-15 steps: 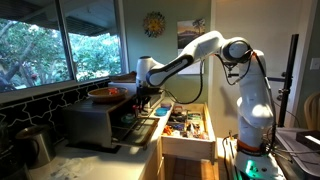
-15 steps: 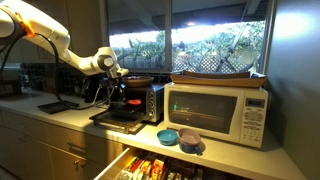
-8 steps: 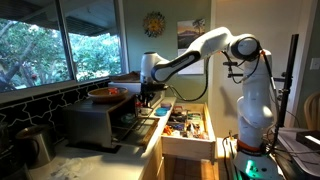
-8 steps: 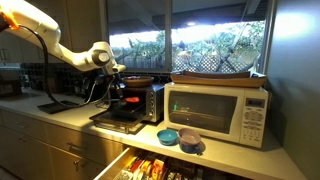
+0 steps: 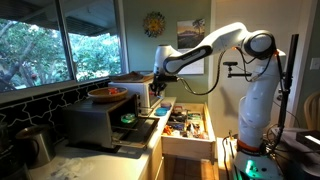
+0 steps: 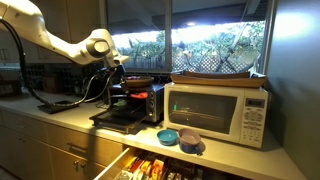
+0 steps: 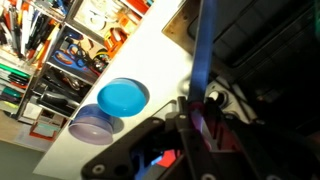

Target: Put the scissors in the open drawer

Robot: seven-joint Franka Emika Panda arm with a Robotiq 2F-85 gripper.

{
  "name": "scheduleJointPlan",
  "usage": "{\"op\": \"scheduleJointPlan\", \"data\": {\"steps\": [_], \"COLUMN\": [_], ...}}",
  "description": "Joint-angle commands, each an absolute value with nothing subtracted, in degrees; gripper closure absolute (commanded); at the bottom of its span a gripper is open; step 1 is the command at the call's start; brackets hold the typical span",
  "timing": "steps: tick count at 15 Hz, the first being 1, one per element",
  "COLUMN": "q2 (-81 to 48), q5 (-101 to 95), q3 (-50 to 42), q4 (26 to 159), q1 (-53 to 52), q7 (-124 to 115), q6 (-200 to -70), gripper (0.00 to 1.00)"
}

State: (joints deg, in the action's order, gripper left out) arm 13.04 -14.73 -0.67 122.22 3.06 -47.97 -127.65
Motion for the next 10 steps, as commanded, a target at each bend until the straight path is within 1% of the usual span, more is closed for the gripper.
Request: {"op": "scheduleJointPlan", "data": {"steps": [1, 5, 10], "q2": [15.00, 11.93, 9.11], "q5": [-15.41, -17.25, -22.37], "q3": [-2.78, -5.46, -8.06], "q4": [124.12, 124.33, 125.91], "q1": [8.59, 14.27, 17.89], "q7": [-50.39, -54.06, -61.22], "q6": [-126.75, -128.06, -128.71], "gripper": [0.94, 0.94, 0.94]}}
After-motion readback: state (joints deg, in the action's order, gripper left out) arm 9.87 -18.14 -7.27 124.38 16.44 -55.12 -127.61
